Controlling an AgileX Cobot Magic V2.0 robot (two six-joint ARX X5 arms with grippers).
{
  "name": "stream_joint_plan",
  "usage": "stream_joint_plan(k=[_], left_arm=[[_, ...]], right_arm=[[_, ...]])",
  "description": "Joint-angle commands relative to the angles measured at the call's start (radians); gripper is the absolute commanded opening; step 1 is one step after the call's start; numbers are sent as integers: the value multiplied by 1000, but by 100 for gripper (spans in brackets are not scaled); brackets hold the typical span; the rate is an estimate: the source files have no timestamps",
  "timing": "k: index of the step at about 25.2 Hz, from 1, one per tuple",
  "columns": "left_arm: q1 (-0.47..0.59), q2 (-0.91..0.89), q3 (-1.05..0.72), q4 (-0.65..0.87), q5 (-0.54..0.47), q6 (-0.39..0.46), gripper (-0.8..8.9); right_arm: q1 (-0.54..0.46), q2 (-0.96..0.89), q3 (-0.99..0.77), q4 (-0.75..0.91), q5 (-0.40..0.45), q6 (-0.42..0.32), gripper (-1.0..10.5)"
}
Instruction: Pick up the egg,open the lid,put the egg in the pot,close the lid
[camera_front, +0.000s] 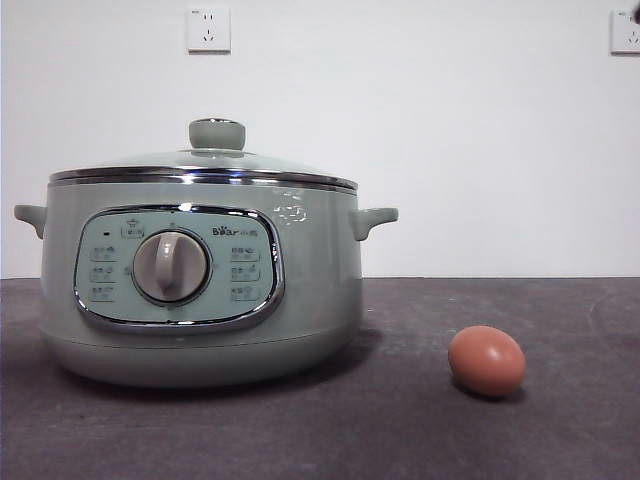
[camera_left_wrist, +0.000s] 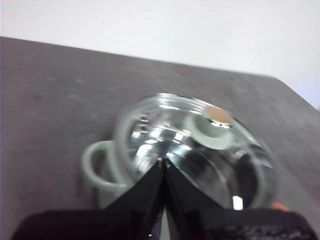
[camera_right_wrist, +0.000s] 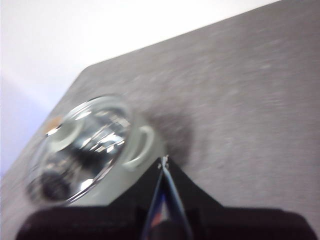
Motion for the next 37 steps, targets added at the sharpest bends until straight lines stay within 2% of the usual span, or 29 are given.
stream_joint_plan(k=[1,4,6,9,11,16,19,25,30,34,37], left_arm=[[2,75,52,-13,87,39,-4],[2,147,103,-28,161,45,2],[2,188,127,-28,196,62,47],[2,237,152,-27,212,61,256],[2,255,159,-27,211,61,329],[2,268,160,-19,208,56,356],[2,268,160,1,211,55,355],[-6,268,160,34,211,48,354],[-18,268,160,52,211,43,350],[-18,268,160,63,211,30,350],[-18,268,160,63,211,30,350]], right_arm=[[2,64,46,-22,-97,-56,1],[2,124,79,-42,-159,-86,3],[3,155,92,-44,-176,-90,53],[10,184,96,-33,-165,-90,323],[14,194,96,-34,-165,-90,441],[44,204,96,-39,-148,-84,441],[106,210,97,-51,-40,-79,441],[306,275,111,-122,244,-84,440],[504,441,113,-129,443,-79,436],[578,629,113,-87,541,-79,436],[579,746,113,-39,542,-79,435]])
